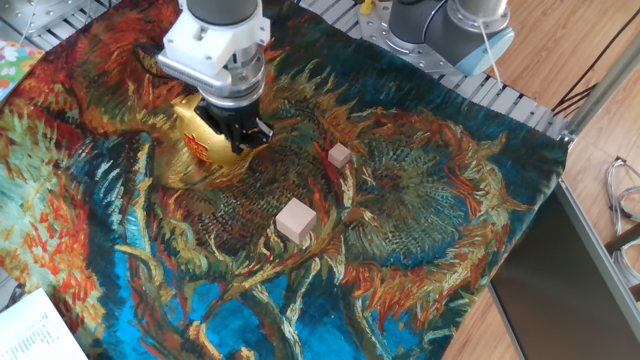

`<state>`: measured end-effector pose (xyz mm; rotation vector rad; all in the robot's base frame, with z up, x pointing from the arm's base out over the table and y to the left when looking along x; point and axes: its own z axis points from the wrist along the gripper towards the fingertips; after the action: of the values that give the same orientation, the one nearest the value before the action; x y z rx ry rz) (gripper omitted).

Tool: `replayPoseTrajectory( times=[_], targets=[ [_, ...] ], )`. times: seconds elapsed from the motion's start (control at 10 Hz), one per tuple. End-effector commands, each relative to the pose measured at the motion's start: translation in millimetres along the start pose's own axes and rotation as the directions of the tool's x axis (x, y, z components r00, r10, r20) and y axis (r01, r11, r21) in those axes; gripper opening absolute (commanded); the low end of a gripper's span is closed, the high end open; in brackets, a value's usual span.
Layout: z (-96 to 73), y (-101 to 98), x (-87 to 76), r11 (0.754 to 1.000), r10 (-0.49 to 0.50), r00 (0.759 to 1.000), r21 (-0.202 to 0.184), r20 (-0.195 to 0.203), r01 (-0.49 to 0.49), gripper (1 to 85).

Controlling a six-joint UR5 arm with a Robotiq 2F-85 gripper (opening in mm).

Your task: Drop coins into a piggy bank

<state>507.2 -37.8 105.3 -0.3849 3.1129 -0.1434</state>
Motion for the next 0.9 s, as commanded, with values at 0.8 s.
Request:
replayPoseTrajectory(
  times=[0.8],
  targets=[
    [-26.8, -30.0, 23.0, 0.999, -0.051, 0.999, 0.015, -0.012, 0.052, 1.3]
  ],
)
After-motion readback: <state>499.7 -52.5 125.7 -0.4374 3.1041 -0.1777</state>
